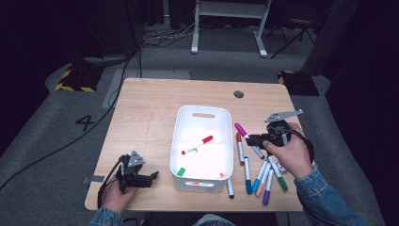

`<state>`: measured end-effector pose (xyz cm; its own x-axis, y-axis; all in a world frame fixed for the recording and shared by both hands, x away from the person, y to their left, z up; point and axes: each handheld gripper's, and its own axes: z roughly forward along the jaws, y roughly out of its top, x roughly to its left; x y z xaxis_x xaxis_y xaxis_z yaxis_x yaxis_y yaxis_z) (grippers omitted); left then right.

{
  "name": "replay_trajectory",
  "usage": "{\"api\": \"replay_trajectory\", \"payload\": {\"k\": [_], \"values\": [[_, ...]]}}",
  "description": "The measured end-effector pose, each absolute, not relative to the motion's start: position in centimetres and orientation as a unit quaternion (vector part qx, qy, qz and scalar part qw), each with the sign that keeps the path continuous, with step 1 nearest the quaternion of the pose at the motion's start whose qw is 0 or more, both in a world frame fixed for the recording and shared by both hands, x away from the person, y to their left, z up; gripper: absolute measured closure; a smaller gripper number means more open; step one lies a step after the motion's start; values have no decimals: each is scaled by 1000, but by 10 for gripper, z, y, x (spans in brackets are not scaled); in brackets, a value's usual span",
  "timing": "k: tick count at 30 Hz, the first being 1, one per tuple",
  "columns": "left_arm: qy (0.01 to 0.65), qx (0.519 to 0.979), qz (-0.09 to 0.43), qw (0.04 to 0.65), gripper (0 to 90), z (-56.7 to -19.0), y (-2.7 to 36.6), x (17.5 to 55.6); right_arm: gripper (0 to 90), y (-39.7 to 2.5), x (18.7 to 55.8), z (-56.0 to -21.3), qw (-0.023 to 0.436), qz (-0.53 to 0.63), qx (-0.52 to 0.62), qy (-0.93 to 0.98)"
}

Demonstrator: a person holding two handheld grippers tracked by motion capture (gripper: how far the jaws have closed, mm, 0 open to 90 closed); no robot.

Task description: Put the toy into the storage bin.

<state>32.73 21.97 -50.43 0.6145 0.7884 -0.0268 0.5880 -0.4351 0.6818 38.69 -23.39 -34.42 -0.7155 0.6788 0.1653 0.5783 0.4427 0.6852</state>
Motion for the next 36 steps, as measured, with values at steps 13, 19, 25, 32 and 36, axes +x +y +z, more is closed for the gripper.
{"api": "replay_trajectory", "payload": {"k": [13, 19, 25, 32, 36], "values": [[413, 834, 147, 335, 144, -504, 220, 327, 770, -199, 372, -331, 49, 380, 317, 867], [413, 834, 147, 336, 143, -504, 220, 327, 770, -182, 369, -327, 42, 376, 303, 875], [414, 834, 149, 334, 143, -504, 220, 327, 770, -165, 366, -324, 35, 377, 284, 881], [412, 835, 152, 332, 140, -504, 220, 327, 770, -150, 362, -324, 24, 381, 270, 884], [409, 842, 144, 323, 72, -505, 219, 329, 770, -144, 361, -324, 21, 382, 259, 887]]}}
